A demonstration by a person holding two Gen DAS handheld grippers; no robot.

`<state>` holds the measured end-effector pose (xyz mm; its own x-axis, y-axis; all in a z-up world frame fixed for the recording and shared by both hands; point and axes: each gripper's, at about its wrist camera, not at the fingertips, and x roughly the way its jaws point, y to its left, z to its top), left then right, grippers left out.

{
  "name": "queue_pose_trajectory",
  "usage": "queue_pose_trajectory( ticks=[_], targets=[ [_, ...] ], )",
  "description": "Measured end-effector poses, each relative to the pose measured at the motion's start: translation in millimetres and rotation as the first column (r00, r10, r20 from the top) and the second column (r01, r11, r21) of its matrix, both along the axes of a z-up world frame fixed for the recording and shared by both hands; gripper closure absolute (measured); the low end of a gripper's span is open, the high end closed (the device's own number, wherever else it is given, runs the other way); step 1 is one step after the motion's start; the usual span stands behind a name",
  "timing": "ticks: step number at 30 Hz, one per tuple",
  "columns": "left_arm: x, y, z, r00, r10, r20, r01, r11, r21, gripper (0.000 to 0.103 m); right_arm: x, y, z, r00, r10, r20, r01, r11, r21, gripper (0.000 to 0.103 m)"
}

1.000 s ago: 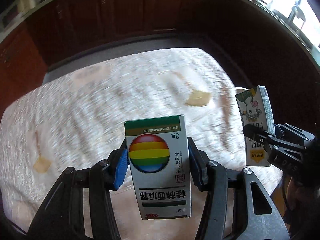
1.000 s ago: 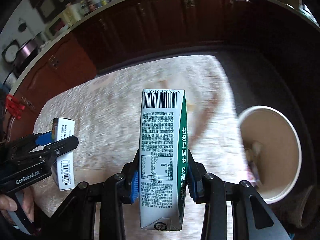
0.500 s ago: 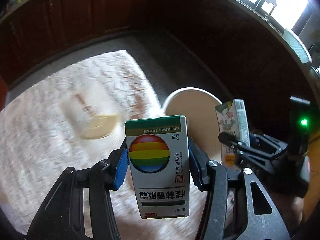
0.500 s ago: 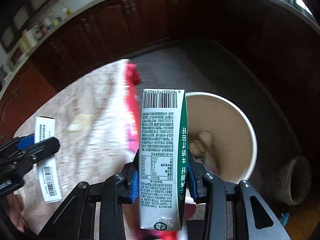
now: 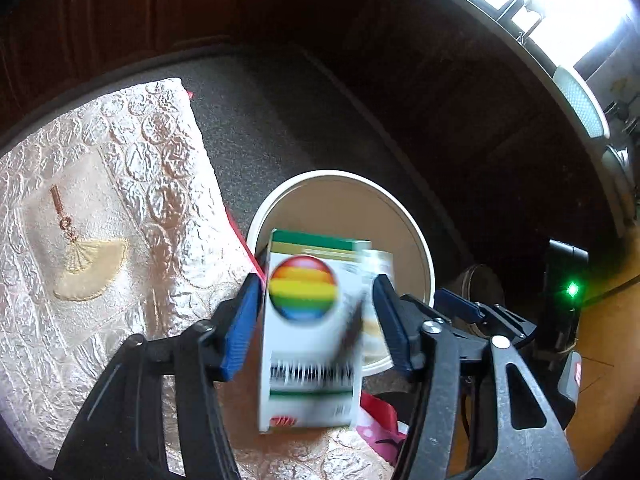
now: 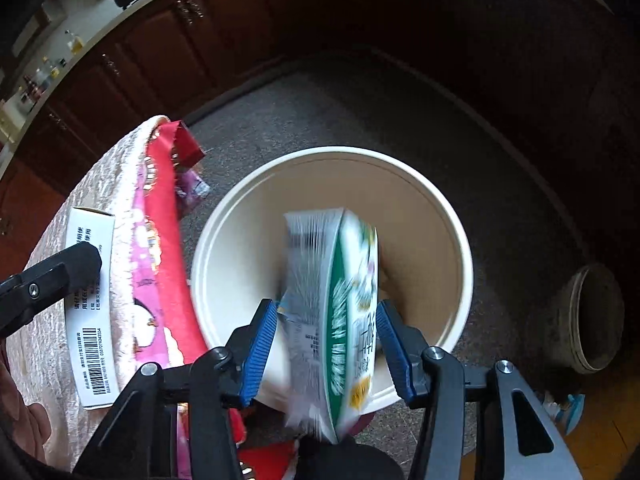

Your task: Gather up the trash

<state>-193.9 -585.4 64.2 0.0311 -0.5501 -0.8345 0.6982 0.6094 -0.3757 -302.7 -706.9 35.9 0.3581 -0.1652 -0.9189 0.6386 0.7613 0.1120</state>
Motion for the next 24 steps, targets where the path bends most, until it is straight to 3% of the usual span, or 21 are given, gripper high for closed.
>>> queue_pose_trajectory(
  ticks=[4, 8, 13, 20, 24],
  targets=[
    [-3.0, -0.4, 1.1, 1.0, 0.005, 0.012, -0.005, 1.0, -0.001, 0.034, -6.9, -2.0, -3.3, 1.0, -0.019, 0.004, 0.019, 1.0, 0.013, 0.053],
    [-11.7, 8.4, 7.5, 0.998, 0.012, 0.064, -0.012, 1.0, 0.004, 0.033, -8.5, 4.6, -1.8, 0.999, -0.028, 0.018, 0.028, 1.0, 0.004, 0.053],
    [-18.0, 22.7, 19.4, 0.989, 0.028, 0.146, -0.029, 1.0, 0.005, 0.033, -15.5, 16.8, 8.9, 0.998, -0.041, 0.048, 0.043, 0.998, -0.043, 0.043],
    [-25.6, 51.2, 47.8, 0.969, 0.059, 0.238, -0.054, 0.998, -0.027, 0.033, -18.4, 39.8, 39.4, 0.991, -0.05, 0.122, 0.064, 0.991, -0.115, 0.041],
    [-34.4, 70.3, 77.4, 0.945, 0.081, 0.318, -0.057, 0.995, -0.083, 0.033, -24.4, 58.7, 65.8, 0.983, -0.053, 0.176, 0.087, 0.978, -0.19, 0.036]
  ],
)
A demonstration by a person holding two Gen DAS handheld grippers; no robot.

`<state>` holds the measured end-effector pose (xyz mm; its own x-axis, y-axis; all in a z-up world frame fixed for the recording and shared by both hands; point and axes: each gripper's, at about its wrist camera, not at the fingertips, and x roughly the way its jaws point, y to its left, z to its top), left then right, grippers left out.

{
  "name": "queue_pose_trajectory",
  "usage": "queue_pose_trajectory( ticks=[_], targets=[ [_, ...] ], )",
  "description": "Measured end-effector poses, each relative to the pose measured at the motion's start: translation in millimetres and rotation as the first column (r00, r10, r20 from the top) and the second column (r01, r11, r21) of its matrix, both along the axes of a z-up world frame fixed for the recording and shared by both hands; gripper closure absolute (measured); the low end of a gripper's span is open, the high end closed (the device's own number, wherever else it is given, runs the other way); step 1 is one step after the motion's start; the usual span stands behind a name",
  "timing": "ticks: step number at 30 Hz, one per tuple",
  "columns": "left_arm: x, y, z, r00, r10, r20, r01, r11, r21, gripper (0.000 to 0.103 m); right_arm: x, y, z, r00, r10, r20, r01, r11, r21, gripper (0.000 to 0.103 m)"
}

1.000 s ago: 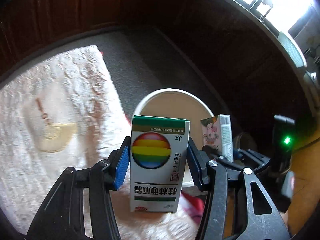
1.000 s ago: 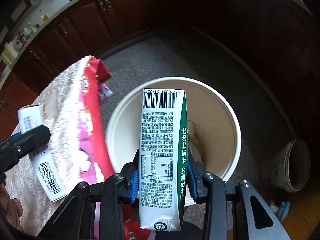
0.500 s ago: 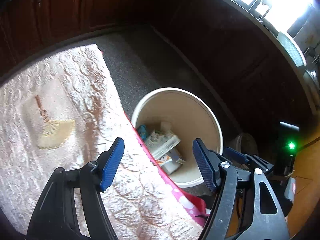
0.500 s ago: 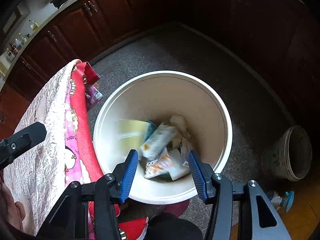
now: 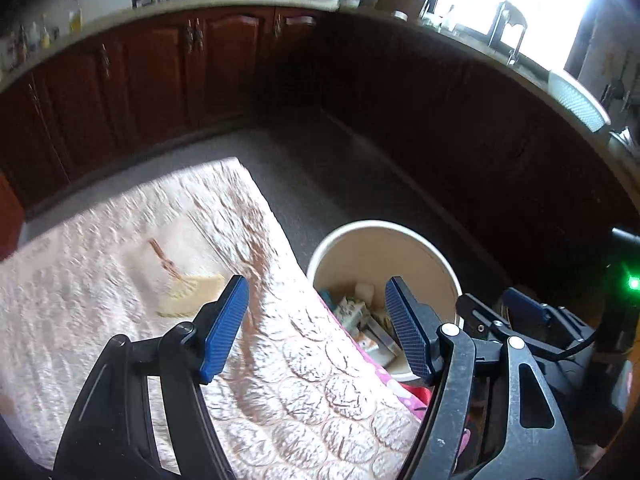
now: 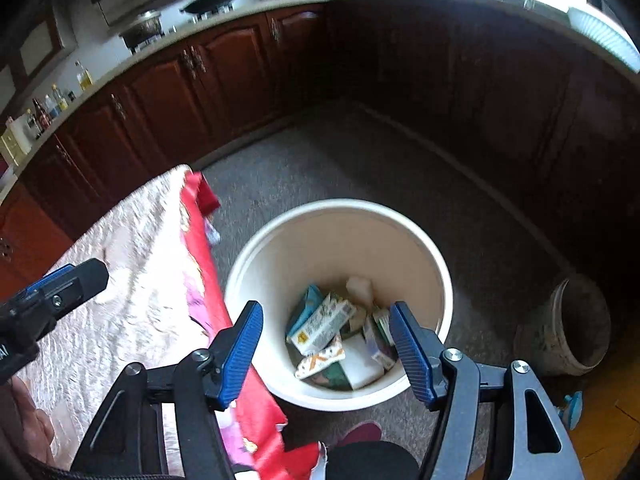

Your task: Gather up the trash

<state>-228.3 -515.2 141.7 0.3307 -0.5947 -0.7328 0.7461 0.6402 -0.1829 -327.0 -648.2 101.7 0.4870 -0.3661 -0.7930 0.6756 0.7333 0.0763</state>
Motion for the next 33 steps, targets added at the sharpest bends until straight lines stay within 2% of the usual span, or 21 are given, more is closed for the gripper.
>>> queue_pose_trajectory(
  ticks=[4, 8, 15, 17, 21, 33],
  targets=[
    [-9.0, 22.7, 23.3, 0.998, 0.009, 0.069, -0.005, 0.999, -0.054, 0.033, -10.7, 23.9, 33.3, 0.998, -0.015, 0.058, 0.02, 0.996, -0.088, 0.035],
    [-19.3, 47.8, 50.6, 0.988, 0.02, 0.156, -0.001, 0.992, -0.122, 0.033, -26.5, 52.9, 67.2, 0.991, -0.02, 0.132, 0.045, 0.98, -0.192, 0.024],
    [-50.7, 89.1, 87.6, 0.964, 0.048, 0.261, 0.008, 0.978, -0.21, 0.033, -51.1, 98.6, 109.4, 0.982, 0.008, 0.19, 0.053, 0.947, -0.316, 0.018],
    [-56.2, 97.5, 90.3, 0.958, 0.054, 0.282, 0.009, 0.976, -0.218, 0.033, -62.1, 109.7, 117.8, 0.977, 0.011, 0.215, 0.061, 0.943, -0.328, 0.014],
    [-61.5, 108.6, 93.3, 0.951, 0.064, 0.303, 0.006, 0.975, -0.224, 0.033, -72.0, 121.5, 127.9, 0.971, 0.015, 0.238, 0.069, 0.938, -0.339, 0.014],
    [-70.8, 125.7, 95.4, 0.943, 0.09, 0.319, -0.002, 0.964, -0.266, 0.033, -93.3, 136.7, 143.1, 0.959, 0.016, 0.283, 0.091, 0.928, -0.36, 0.011]
  ],
)
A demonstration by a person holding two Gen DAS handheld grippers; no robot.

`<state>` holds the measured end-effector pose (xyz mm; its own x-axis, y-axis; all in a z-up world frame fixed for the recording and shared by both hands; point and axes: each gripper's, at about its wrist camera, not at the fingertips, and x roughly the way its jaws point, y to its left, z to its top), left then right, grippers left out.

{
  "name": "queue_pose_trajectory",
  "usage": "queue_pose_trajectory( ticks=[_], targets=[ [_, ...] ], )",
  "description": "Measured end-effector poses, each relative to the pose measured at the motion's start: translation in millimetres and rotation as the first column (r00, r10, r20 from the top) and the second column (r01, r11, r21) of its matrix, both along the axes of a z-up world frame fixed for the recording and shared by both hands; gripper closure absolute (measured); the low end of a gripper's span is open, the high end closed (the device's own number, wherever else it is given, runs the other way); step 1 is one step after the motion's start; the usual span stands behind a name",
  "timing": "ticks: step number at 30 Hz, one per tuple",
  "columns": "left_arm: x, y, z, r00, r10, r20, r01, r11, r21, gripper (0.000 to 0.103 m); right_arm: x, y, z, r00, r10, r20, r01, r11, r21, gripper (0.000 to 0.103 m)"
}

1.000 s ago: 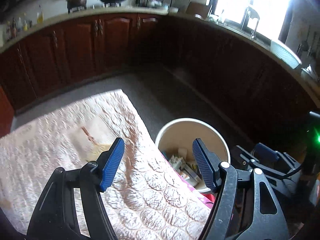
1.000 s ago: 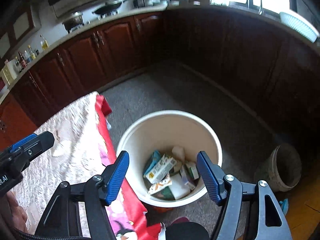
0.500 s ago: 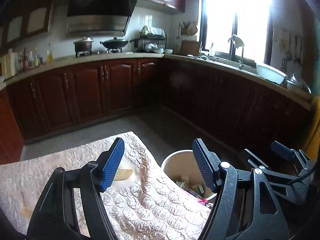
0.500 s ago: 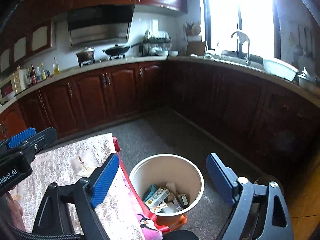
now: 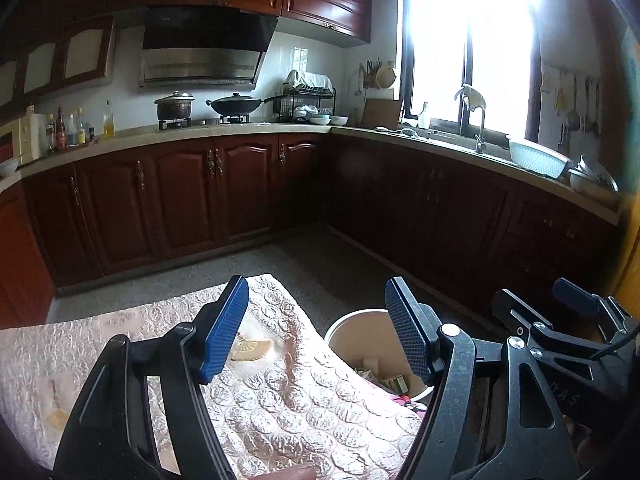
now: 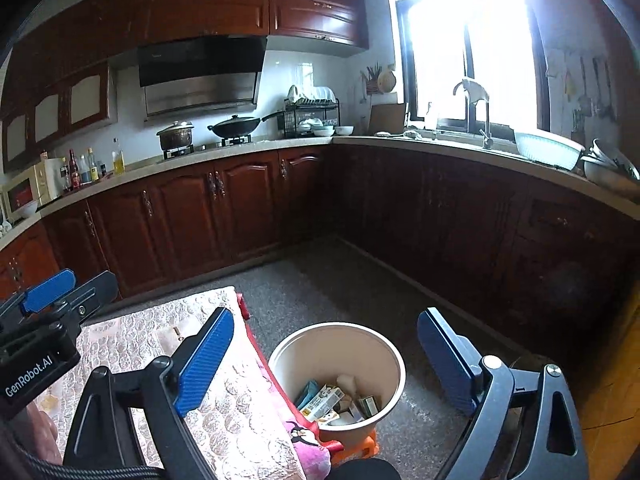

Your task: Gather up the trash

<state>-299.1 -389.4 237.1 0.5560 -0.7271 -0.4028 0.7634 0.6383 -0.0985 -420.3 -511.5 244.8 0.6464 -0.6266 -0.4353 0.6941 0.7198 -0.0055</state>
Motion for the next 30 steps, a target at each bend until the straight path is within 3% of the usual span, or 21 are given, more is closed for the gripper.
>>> queue_pose_trajectory(
  ticks=[30],
  targets=[
    [4.7, 8.8, -7.7, 0.999, 0.027, -0.021, -0.027, 1.0, -0.01, 0.033, 1.9, 5.3, 4.7, 1.0, 0.0, -0.002, 0.0, 1.0, -0.026, 0.01]
  ],
)
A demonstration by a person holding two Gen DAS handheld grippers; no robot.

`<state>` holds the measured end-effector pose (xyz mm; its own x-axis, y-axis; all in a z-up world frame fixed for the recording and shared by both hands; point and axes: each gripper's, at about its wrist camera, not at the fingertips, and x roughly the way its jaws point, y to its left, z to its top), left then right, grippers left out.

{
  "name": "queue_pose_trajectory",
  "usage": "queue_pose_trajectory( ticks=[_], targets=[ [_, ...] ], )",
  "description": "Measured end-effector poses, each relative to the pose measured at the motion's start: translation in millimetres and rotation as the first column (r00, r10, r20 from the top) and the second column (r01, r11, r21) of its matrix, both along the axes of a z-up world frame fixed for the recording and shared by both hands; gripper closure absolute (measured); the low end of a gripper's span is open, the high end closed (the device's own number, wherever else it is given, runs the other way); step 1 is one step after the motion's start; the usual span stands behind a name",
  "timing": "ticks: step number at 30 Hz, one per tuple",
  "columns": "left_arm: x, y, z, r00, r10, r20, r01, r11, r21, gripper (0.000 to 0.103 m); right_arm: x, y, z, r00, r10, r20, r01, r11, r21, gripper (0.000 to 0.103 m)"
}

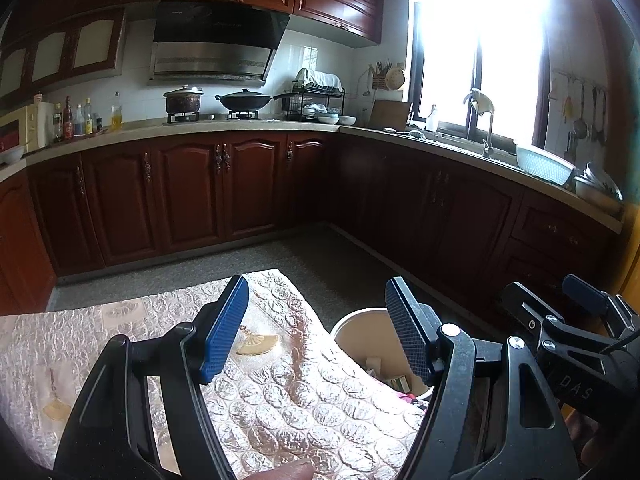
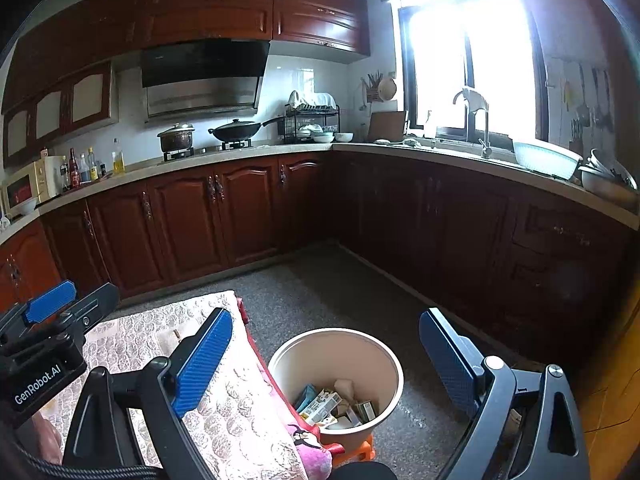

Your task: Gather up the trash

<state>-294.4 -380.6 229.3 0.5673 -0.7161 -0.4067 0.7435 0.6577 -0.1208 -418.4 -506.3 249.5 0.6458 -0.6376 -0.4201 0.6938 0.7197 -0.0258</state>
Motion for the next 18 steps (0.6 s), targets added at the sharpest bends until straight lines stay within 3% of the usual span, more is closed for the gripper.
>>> queue_pose_trajectory(
  ticks=[18],
  targets=[
    [1.6, -1.6, -3.9, 1.0, 0.009, -0.006, -0.009, 1.0, 0.004, 0.033, 2.6, -1.6, -0.4, 1.0, -0.005, -0.001, 0.005, 1.0, 0.005, 0.01]
  ],
)
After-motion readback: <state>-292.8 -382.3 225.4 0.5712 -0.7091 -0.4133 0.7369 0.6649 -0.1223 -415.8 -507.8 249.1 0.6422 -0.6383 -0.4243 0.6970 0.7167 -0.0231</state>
